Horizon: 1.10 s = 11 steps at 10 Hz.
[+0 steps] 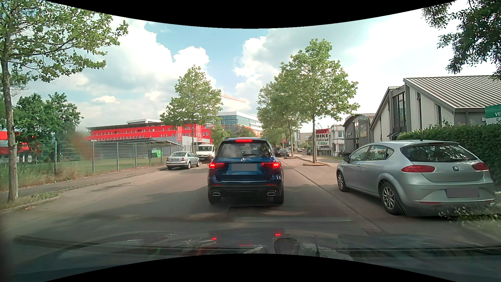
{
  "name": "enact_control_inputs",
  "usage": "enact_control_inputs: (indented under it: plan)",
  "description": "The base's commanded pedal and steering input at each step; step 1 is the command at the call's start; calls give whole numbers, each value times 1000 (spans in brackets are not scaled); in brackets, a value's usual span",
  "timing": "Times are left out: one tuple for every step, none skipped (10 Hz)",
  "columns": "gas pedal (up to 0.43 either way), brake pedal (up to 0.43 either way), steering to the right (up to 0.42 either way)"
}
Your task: Follow the waypoints while adhering to traffic rules and regulations
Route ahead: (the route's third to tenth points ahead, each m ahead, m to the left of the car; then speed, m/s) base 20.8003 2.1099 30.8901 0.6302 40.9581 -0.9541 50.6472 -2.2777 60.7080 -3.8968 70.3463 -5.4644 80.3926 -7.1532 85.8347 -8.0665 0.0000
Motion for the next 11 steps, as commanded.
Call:
enact_control_inputs:
  plan:
    - [0, 268, -5]
    - [0, 268, -5]
    - [0, 268, -5]
    - [0, 268, -5]
    - [0, 268, -5]
    - [0, 268, -5]
    - [0, 268, -5]
    - [0, 268, -5]
    - [0, 268, -5]
    - [0, 268, -5]
    - [0, 268, -5]
